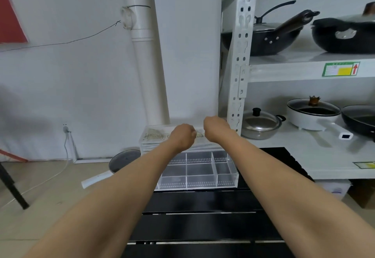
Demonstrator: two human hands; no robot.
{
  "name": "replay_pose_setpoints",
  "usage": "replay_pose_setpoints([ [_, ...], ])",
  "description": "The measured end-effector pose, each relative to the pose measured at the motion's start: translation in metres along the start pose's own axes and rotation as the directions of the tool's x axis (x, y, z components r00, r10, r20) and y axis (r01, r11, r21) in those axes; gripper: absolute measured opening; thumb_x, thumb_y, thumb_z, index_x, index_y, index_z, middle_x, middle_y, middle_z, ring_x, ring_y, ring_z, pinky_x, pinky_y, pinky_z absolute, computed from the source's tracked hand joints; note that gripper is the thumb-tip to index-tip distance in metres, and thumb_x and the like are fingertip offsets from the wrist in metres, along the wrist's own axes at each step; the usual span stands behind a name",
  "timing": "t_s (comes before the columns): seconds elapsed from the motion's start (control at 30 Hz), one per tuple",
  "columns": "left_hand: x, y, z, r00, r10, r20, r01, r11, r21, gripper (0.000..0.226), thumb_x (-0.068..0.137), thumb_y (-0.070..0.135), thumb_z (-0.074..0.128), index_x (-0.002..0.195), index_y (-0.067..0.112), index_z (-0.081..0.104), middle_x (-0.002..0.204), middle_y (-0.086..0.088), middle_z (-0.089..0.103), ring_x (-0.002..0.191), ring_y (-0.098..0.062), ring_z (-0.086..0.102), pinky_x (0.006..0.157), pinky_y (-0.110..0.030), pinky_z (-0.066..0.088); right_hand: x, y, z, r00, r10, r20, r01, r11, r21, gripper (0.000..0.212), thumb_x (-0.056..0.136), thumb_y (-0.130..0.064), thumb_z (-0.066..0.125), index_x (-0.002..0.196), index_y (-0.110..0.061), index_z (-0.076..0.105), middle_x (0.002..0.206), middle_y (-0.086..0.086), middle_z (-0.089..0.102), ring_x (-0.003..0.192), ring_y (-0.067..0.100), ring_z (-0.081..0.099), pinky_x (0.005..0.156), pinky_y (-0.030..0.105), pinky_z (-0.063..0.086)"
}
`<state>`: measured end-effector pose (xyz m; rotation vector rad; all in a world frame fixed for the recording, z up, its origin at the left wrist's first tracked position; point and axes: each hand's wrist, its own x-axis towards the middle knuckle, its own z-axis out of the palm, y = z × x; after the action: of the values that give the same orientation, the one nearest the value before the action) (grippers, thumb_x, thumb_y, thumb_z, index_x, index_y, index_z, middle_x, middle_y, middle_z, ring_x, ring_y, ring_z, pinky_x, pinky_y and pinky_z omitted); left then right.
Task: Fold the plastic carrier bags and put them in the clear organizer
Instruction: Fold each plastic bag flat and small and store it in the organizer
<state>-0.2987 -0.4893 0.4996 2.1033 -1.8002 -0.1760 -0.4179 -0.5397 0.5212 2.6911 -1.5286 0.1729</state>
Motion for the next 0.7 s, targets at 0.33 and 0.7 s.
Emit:
replay_pose_setpoints([
  [0.33,-0.008,0.007,-0.002,0.996,0.034,0.081,-0.036,0.999,0.015,0.033,0.100,0.013,0.032,0.068,0.011,0.039,0.097,-0.022,0.060,0.093,-0.039,0.056,0.072,-0.036,0.040,-0.003,-0.008,0.006,0.989,0.061,0.131,-0.066,0.997,0.032,0.018,0.096,-0.003,0.039,0.102,-0.008,0.056,0.113,0.014,0.062,0.093,0.029,0.055,0.074,0.031,0.040],
  [0.7,-0.073,-0.006,-0.022,0.992,0.051,-0.114,-0.045,0.998,0.053,0.036,0.095,0.015,0.045,0.130,0.010,0.054,0.138,-0.013,0.045,0.125,-0.028,0.043,0.104,-0.040,0.038,-0.050,-0.052,0.001,0.990,0.007,-0.138,0.000,0.999,0.048,0.041,0.090,-0.006,0.054,0.129,-0.017,0.056,0.127,0.010,0.048,0.117,0.027,0.048,0.101,0.041,0.035],
])
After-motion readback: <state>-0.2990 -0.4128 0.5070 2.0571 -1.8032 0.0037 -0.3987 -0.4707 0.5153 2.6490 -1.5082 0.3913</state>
